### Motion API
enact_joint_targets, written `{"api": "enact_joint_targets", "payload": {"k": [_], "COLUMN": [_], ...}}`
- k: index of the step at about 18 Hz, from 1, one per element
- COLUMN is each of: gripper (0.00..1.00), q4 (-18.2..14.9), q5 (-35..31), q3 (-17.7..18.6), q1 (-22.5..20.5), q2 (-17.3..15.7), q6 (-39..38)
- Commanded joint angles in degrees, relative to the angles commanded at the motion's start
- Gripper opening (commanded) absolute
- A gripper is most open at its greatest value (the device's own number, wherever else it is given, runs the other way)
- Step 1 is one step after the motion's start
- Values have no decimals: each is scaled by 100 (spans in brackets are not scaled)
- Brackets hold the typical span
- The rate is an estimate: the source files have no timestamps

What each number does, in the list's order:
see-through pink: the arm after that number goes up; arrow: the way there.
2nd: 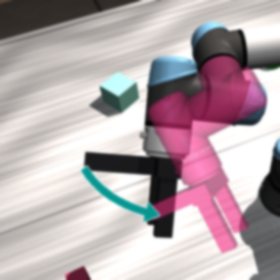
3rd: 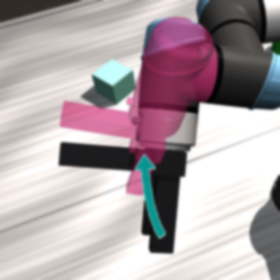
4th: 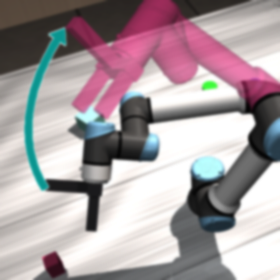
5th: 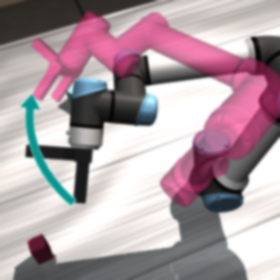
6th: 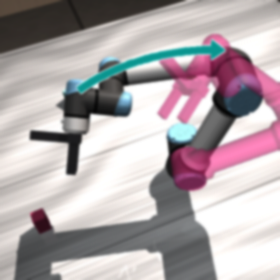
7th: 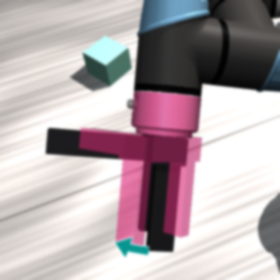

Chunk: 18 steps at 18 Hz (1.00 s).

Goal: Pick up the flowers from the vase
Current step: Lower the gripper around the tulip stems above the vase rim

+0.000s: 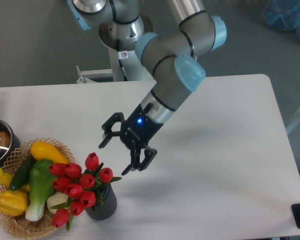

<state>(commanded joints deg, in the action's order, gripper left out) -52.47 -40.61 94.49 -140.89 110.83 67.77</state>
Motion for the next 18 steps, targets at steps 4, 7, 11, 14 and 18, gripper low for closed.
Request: {"api": "enact_joint_targets", "payload": {"k": [4,7,11,14,18], "gripper": [100,100,100,93,22], "q4": [35,157,396,396,404], "q5": [0,9,0,0,-9], "q3": [-124,-124,-124,-62,-36], "q1": [79,202,325,404,413], "q2": [62,71,88,80,71], "q6": [-272,-483,-738,-774,-765]}}
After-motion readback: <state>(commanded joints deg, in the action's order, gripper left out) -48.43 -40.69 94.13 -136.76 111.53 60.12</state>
